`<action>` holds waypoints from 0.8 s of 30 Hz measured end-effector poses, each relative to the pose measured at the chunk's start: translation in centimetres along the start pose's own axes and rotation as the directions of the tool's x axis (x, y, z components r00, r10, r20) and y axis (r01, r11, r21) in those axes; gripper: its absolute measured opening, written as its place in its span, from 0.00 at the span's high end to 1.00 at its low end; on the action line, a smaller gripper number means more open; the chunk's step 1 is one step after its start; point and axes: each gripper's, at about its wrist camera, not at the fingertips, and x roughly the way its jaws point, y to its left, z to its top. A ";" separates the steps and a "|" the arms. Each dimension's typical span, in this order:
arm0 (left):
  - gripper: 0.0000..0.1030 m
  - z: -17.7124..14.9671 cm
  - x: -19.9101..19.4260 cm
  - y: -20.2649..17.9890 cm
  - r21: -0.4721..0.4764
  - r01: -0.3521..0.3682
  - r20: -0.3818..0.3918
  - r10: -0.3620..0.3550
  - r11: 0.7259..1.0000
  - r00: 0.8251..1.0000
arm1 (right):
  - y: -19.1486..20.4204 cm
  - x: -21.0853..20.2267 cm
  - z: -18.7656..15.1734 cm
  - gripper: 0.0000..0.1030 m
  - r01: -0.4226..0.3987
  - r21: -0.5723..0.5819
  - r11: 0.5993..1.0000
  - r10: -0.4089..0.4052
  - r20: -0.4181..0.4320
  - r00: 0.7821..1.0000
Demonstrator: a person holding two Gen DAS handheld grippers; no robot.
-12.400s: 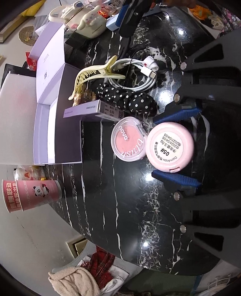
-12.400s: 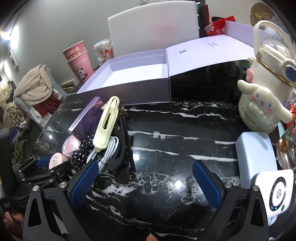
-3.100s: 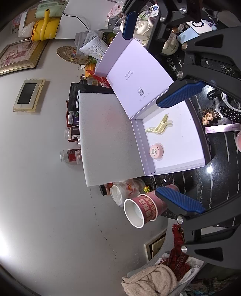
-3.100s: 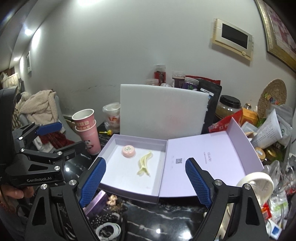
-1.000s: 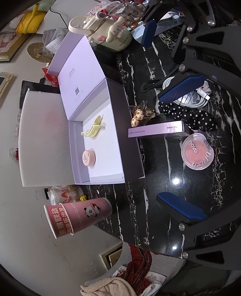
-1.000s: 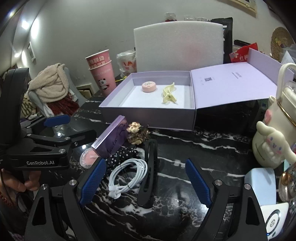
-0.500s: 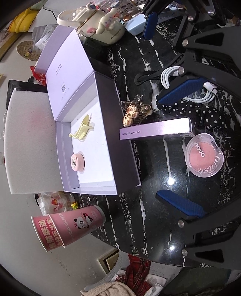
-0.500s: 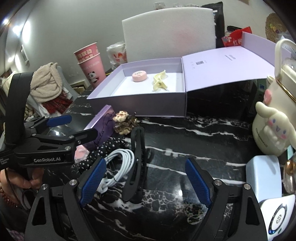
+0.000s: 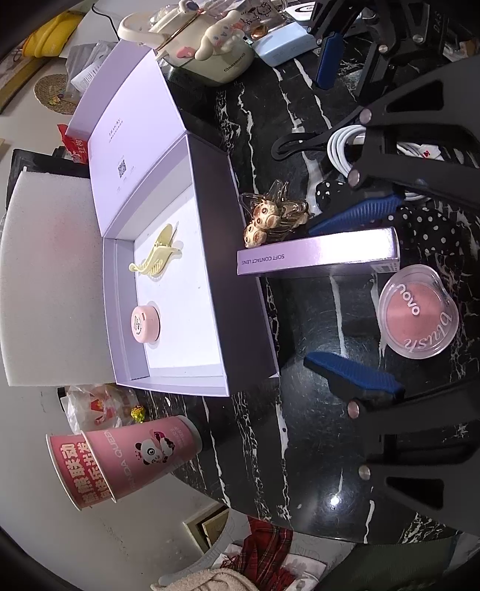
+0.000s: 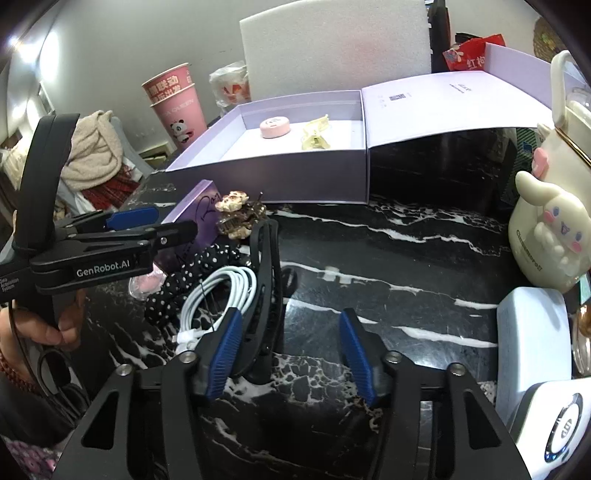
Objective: Organize rigid objects
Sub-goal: 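Grasp the purple contact lens box with the left tool while right tool approaches black clip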
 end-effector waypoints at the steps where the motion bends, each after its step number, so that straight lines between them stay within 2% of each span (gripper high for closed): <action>1: 0.45 0.0 0.1 0.0 -0.001 0.000 -0.003 0.000 1.000 1.000 | 0.0 0.0 -0.1 0.51 -0.003 -0.003 1.000 0.003 0.000 1.000; 3: 0.48 0.2 0.4 0.0 0.000 0.005 -0.008 -0.005 1.000 1.000 | 0.3 0.0 -0.2 0.51 -0.015 -0.011 1.000 0.015 -0.007 1.000; 7: 0.60 0.4 1.1 -0.2 0.008 0.009 -0.023 -0.009 1.000 1.000 | 1.0 0.6 -0.4 0.51 -0.024 -0.035 0.999 0.023 -0.033 0.999; 10: 0.66 0.5 2.2 0.1 -0.021 0.049 -0.058 -0.050 0.999 0.997 | 1.2 1.2 -0.4 0.52 -0.007 -0.049 0.999 0.004 -0.057 0.998; 12: 0.66 0.5 2.8 0.2 -0.040 0.056 -0.075 -0.059 0.998 0.995 | 1.1 1.4 -0.4 0.54 -0.014 -0.044 0.999 0.012 -0.064 0.998; 16: 0.66 0.6 3.3 -0.3 -0.016 0.018 -0.071 -0.019 1.000 0.997 | 1.0 1.9 -0.3 0.62 -0.008 -0.045 0.999 0.005 -0.067 0.998; 24: 0.66 0.9 3.6 -0.5 0.006 0.013 -0.076 -0.013 1.000 0.997 | 1.1 2.7 0.6 0.62 0.004 -0.073 0.997 -0.008 -0.052 0.999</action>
